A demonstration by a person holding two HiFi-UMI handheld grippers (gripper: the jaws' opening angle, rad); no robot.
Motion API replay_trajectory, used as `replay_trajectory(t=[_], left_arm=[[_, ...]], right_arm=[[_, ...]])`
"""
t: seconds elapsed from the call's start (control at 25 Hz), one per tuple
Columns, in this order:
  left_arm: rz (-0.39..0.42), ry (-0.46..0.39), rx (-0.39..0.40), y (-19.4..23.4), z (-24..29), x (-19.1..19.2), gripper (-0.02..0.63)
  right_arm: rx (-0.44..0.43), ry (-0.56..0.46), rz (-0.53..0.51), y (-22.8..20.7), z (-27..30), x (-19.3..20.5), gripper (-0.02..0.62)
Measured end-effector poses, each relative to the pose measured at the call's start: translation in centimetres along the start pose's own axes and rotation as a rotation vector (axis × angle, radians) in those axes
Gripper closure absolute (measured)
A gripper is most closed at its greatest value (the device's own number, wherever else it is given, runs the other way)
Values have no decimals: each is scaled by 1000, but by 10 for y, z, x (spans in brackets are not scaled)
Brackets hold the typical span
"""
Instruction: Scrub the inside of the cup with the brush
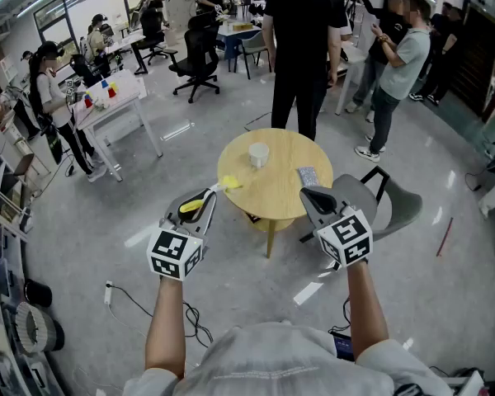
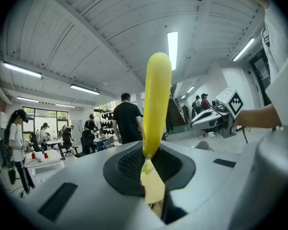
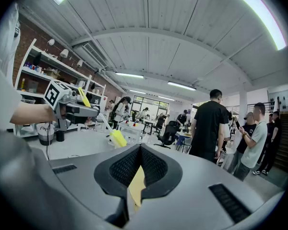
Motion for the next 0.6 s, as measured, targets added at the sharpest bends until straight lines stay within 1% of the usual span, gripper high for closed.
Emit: replay_trajectory(t=[0.28,0.44,0.6], left_arm=[[10,-3,2,4,1,1,555],[8,-7,8,8,-3,2,555],[4,-3,17,16,-15,9,555]], right_arm=[[2,-3,-4,1,7,1,569],[35,-5,3,4,10,0,568],[25,1,6,21,15,-1,569]])
Point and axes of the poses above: the fingertips, and each gripper's own axes: z forward along the fingers, y to its left, x out of its underside, the point moved 2 cm from there along -z, backward along the fingers, and after that the axes turned 8 degrees about -z, right-handed, at the moved point
